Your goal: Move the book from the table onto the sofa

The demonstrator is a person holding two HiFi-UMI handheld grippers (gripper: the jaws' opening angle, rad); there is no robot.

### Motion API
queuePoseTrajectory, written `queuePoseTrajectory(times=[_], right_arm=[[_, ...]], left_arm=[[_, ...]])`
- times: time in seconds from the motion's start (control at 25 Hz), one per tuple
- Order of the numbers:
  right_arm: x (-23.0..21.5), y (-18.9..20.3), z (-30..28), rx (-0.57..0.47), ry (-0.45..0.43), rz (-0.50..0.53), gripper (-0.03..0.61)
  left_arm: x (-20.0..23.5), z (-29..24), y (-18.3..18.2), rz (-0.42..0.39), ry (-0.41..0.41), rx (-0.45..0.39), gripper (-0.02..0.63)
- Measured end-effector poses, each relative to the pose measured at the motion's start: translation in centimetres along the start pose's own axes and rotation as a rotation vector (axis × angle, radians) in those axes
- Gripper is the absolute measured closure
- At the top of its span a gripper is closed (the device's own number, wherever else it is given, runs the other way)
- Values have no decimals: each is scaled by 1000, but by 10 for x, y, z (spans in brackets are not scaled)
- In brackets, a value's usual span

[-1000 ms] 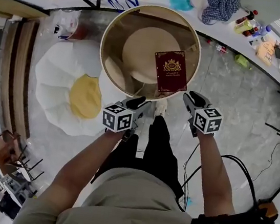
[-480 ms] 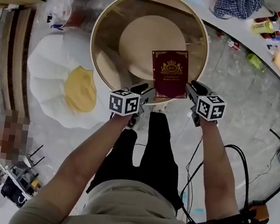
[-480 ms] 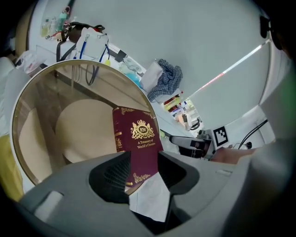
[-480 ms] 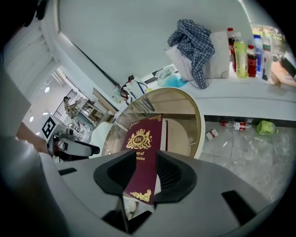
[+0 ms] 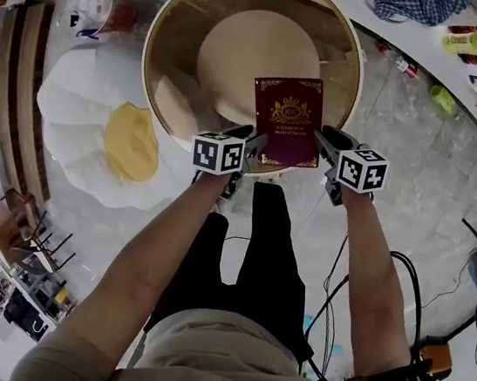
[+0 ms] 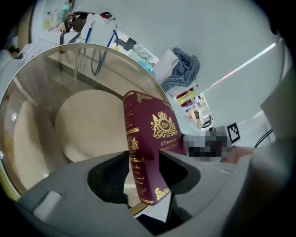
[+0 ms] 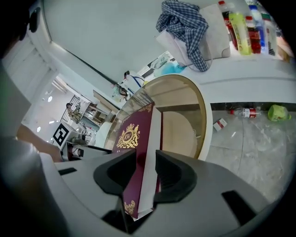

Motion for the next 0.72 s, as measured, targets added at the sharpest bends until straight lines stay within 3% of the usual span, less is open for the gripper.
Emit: queuePoseTrajectory(times=[0.2, 0.36, 0.72], right_arm=[[-1, 1, -6, -9, -39, -30, 445], [3, 2, -5, -34, -36, -48, 490], [39, 14, -3, -39, -35, -32, 502]], left_arm=[[6, -11, -1, 46, 55, 16, 426], [8, -11, 2, 78, 67, -8, 430], [8, 22, 21, 67, 74, -50, 434]])
Point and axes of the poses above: the fingertips, and each gripper's own axes: z backward along the fingers, x to its left, y out of its underside, the point moved 8 cm from there along z, backward along the fingers, and after that the axes turned 13 degrees about x, right-handed, at the moved point
